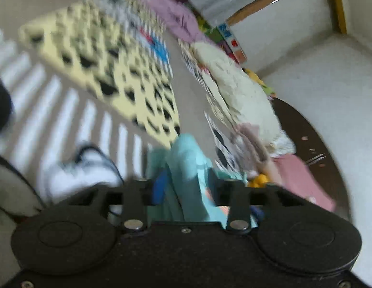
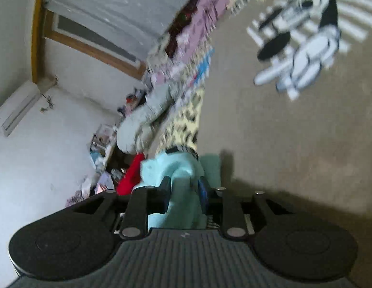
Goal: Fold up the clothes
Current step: 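Lower the folded sweatshirt onto the bed with both grippers, then open both grippers and release the folded sweatshirt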
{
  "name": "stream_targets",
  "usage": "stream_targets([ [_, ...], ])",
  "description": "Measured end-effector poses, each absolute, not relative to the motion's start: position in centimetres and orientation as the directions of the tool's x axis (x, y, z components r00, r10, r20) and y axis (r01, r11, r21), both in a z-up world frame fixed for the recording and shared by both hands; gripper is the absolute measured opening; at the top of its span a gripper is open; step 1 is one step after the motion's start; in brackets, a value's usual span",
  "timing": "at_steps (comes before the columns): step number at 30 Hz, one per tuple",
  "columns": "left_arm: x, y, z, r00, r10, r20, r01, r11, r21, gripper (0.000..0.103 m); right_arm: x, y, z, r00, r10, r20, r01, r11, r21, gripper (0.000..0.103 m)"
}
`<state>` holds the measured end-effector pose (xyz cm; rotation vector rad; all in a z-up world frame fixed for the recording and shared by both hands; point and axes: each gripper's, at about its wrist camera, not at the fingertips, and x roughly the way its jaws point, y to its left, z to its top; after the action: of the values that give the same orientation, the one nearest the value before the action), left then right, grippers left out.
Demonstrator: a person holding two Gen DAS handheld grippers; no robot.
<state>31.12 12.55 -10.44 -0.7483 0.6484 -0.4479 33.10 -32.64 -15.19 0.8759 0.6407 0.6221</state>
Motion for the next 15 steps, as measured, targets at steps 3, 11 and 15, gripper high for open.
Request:
stream_targets([
  [3,29.7,11.7,-8.2,0.76,-0.549,-0.347,0.258,0.746,-0.614,0.047,31.5,-32.5,-12.3,0.718,0.649,-0.249,-0.326,0.631,0.704,0.028],
  [11,30.6,6.4,-8.9,0.729,-0.555,-0.401,0.442,0.829,-0.344,0.047,31.4,-25.5,-9.5,0.705,0.645,-0.295,-0.575,0.763,0.296,0.035],
  [15,31.2,5.1,-10.6,0.715,-0.506,-0.481,0.441,0.862,-0.252,0.046,32.3,-24.3,-10.2,0.682,0.632,-0.367,-0.574,0.774,0.266,0.035],
])
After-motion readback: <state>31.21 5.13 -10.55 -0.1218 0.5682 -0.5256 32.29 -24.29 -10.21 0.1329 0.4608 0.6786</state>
